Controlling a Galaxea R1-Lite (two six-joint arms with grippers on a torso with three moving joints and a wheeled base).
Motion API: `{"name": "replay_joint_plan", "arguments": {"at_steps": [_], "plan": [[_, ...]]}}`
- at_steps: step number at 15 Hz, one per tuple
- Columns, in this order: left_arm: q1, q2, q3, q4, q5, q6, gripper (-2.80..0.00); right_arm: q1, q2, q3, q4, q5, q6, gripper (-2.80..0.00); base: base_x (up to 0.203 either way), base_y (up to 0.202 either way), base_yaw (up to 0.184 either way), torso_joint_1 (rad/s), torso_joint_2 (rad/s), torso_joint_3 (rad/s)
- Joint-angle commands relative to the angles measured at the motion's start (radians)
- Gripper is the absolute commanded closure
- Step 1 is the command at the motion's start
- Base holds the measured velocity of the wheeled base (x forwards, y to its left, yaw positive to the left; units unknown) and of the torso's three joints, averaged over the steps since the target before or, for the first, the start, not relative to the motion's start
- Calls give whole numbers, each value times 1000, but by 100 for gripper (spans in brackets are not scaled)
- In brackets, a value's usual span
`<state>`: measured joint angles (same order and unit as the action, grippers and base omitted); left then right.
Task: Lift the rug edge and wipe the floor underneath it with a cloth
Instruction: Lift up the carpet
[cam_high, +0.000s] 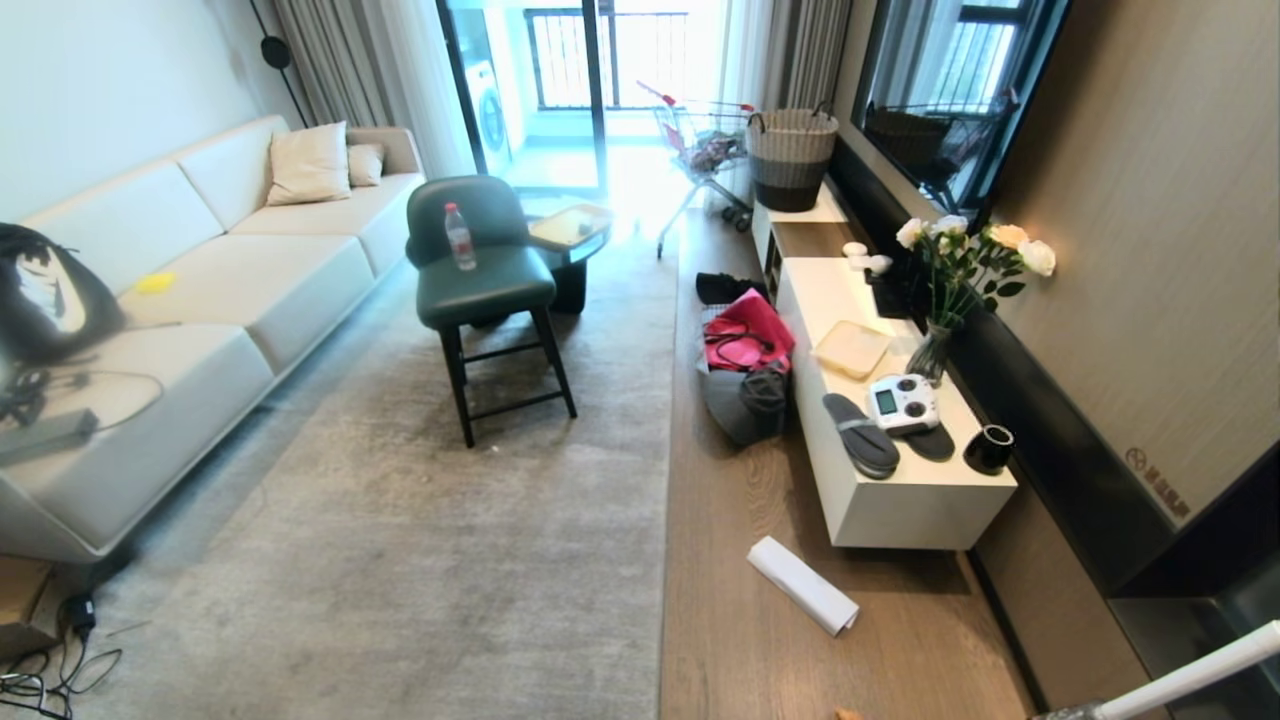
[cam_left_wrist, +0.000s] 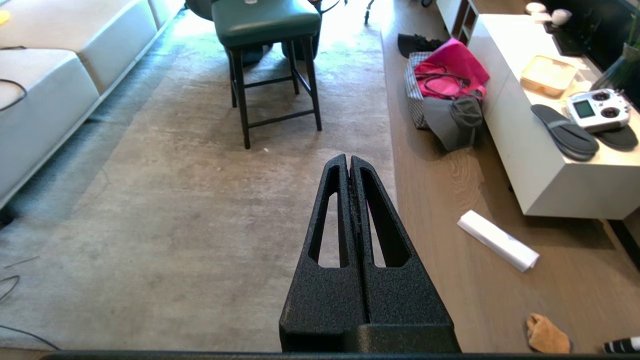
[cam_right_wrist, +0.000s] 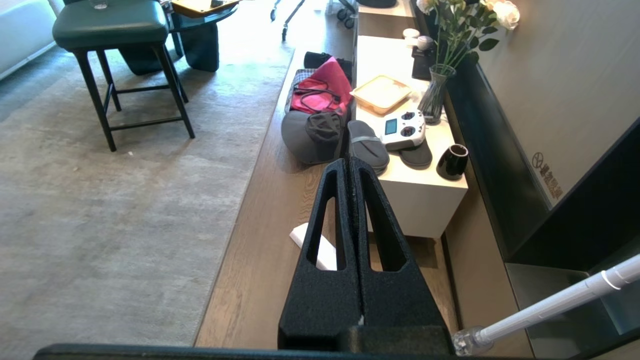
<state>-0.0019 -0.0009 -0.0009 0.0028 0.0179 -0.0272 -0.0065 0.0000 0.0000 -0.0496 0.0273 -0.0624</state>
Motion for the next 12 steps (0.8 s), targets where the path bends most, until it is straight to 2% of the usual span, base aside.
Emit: {"name": "replay_joint_plan", "arguments": {"at_steps": [1,3,12], "plan": [[2,1,0,-1,0,0,0,0,0,0,-1,0,0,0,0,0,0,0,0,0],[2,1,-1,-1,0,-5,0,0,0,0,-1,0,0,0,5,72,-15,-8,3,9],[0,1,0,-1,0,-5,0,0,0,0,-1,2,0,0,0,190,-1,3,6,4]]}}
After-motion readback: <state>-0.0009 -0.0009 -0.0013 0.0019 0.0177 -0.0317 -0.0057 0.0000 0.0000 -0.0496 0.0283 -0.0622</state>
